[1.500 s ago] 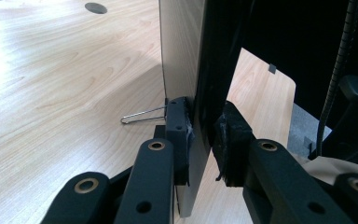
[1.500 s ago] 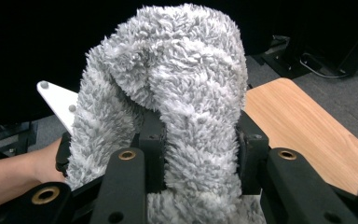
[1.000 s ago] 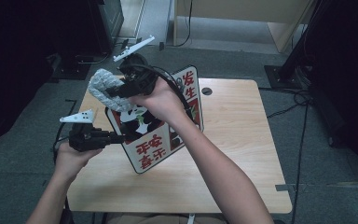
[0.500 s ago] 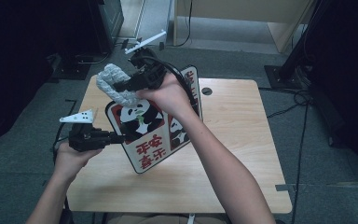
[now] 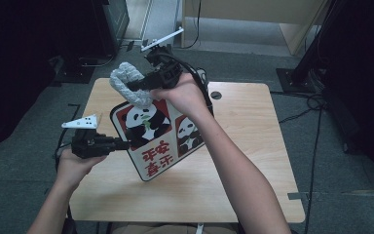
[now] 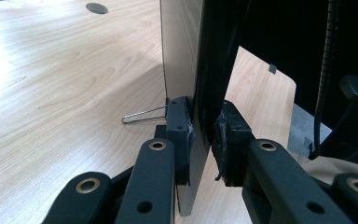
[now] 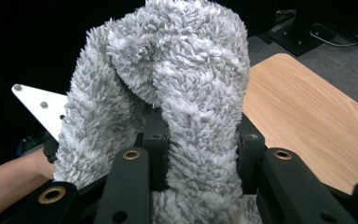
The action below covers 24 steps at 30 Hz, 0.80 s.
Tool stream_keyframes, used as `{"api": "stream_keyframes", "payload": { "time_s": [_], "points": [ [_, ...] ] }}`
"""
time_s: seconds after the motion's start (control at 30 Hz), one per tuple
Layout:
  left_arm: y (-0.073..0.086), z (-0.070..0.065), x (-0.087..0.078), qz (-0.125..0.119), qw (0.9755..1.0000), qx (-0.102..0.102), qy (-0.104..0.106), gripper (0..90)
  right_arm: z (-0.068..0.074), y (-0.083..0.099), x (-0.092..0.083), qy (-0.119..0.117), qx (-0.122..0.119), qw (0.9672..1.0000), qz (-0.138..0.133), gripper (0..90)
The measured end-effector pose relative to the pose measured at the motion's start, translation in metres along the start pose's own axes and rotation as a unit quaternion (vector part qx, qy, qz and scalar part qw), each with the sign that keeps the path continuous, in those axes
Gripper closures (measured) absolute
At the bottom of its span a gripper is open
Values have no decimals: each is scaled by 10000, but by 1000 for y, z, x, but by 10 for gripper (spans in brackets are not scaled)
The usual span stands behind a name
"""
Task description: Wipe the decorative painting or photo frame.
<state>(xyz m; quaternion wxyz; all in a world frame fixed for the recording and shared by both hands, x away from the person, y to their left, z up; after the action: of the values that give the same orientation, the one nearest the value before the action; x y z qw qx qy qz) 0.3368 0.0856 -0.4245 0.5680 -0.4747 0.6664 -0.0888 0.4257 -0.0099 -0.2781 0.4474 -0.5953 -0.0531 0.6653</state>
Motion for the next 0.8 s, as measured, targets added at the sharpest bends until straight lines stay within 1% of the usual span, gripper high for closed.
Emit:
{"api": "stream_keyframes", "payload": {
  "time_s": [0.17,0.4,0.57,0.8],
  "points": [
    [0,0,0,-8,10000,-8,10,783,-8,2,-5,67,44,10000,-15,659],
    [0,0,0,-15,10000,-29,31,783,-20,6,-13,51,190,9998,-40,659],
    [0,1,-1,-23,10000,-40,39,784,-29,9,-19,138,244,9996,-72,659],
    [0,1,-1,-32,10000,-41,42,783,-41,13,-27,160,346,9992,-105,656]
  ]
}}
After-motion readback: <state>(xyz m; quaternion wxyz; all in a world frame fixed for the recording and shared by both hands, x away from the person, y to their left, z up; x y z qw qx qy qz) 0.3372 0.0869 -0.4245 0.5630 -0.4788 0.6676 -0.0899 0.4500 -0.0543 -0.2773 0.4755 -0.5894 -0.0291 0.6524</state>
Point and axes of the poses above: each handheld gripper's, and its own axes: x roughly forward along the jaws, y roughly out of its underside, z roughly to its left, the point moved 10 cm from there along x, roughly forward along the jaws, and after that the axes turned 15 degrees about z, right-handed, at the moved point
